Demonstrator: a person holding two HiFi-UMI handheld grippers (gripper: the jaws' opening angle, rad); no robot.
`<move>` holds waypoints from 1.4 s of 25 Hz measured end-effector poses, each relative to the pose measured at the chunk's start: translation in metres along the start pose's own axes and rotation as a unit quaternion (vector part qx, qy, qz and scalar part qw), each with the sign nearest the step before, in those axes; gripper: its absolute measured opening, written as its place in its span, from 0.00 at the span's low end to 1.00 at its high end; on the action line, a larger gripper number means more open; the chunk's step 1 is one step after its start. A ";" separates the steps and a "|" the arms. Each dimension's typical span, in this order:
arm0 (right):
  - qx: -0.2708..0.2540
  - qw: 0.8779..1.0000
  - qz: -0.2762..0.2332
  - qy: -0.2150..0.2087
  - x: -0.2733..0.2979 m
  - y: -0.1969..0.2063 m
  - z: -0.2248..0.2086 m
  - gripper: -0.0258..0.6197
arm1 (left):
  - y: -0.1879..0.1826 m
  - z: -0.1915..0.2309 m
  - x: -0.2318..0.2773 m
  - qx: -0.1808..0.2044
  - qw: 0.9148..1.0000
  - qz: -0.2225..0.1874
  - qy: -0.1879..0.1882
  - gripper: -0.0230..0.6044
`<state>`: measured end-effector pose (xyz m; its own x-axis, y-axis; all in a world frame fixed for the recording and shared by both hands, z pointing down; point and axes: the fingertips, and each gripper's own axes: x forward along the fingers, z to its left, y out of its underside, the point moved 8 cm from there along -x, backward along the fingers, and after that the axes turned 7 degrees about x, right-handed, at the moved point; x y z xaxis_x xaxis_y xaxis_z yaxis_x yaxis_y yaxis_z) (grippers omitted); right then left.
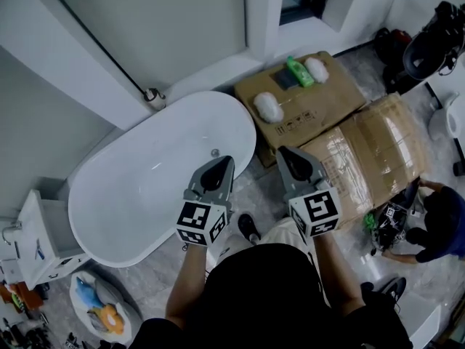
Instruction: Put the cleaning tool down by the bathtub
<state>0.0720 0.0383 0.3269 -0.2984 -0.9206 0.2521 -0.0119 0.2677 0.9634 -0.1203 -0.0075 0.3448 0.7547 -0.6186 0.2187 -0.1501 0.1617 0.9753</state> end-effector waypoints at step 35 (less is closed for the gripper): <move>-0.010 0.997 -0.078 0.003 -0.076 -0.070 0.001 0.05 | -0.085 -0.027 -0.024 0.039 0.996 -0.068 0.032 0.03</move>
<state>0.0943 0.0901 0.2401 -0.2881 -0.9524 0.0995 -0.0383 0.1153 0.9926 -0.1080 0.0145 0.2563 0.8105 -0.5797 0.0837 -0.0901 0.0178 0.9958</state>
